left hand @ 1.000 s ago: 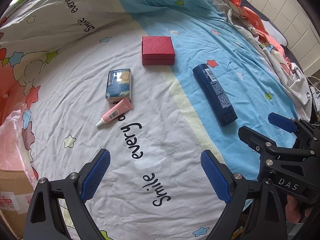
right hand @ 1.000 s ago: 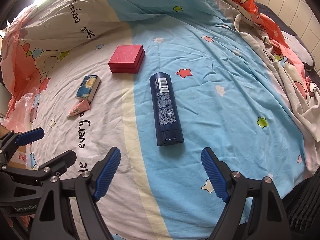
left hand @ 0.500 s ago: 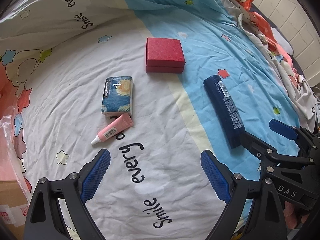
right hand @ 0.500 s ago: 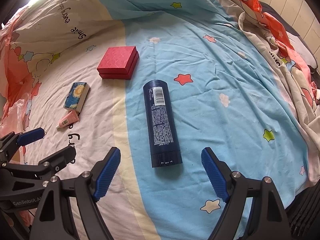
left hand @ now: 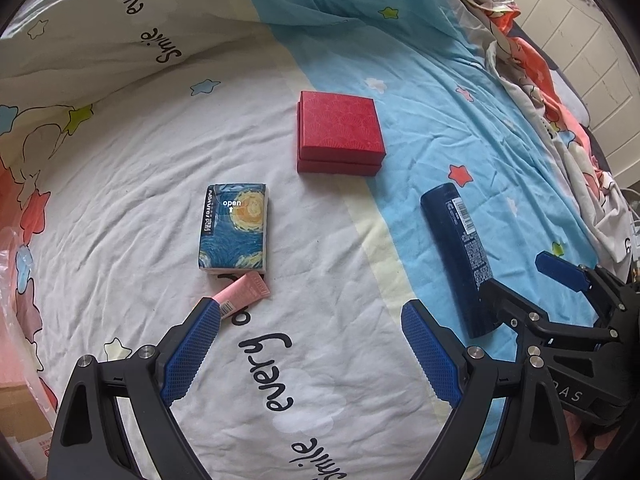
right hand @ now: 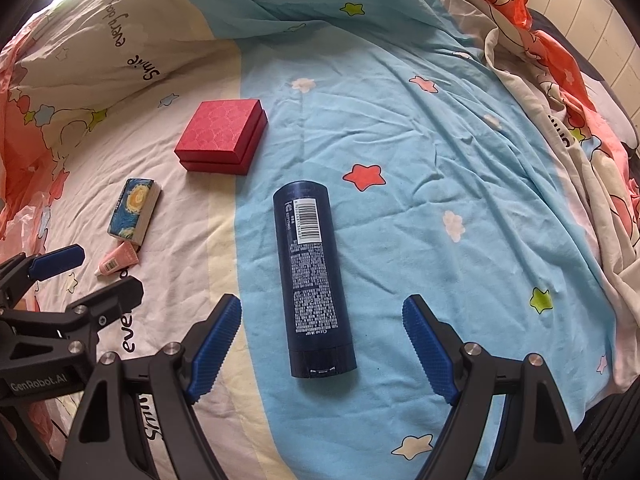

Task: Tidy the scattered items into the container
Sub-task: 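Move the right tool toward the dark blue bottle while the left tool approaches the boxes, then close the left tool on the tissue pack while the right tool grasps the dark blue bottle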

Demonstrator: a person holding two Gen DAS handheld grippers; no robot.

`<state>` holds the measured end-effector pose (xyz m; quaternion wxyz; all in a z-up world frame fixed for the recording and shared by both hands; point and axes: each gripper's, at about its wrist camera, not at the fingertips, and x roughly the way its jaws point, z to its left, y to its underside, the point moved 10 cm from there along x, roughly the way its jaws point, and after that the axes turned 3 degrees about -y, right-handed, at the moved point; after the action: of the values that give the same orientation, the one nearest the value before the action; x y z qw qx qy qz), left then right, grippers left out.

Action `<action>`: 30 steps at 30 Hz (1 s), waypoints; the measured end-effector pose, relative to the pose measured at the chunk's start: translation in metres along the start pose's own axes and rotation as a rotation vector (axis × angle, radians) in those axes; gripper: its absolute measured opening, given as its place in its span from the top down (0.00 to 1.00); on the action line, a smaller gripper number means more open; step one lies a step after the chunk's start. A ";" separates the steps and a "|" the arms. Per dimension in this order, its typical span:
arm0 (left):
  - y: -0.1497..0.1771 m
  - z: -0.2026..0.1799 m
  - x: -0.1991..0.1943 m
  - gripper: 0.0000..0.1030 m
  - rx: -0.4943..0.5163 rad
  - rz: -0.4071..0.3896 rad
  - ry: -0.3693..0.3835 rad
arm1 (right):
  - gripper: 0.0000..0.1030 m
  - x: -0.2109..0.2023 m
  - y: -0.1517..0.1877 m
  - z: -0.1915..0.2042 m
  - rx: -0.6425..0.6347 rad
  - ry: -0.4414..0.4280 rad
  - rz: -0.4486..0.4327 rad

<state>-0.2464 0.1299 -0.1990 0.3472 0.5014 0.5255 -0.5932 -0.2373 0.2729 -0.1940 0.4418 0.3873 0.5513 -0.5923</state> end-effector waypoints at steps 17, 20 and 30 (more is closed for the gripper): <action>-0.024 0.016 0.029 0.09 -0.008 -0.006 -0.020 | 0.22 0.022 -0.011 0.004 -0.029 0.006 0.018; -0.026 0.018 0.033 0.09 -0.018 -0.004 -0.016 | 0.22 0.025 -0.014 0.004 -0.036 0.010 0.022; -0.039 0.033 0.042 0.09 -0.044 -0.016 -0.029 | 0.22 0.034 -0.019 -0.001 -0.026 0.019 0.025</action>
<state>-0.3017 0.1107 -0.2301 0.3608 0.4810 0.5374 -0.5913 -0.2663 0.2703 -0.2202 0.4489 0.3940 0.5584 -0.5757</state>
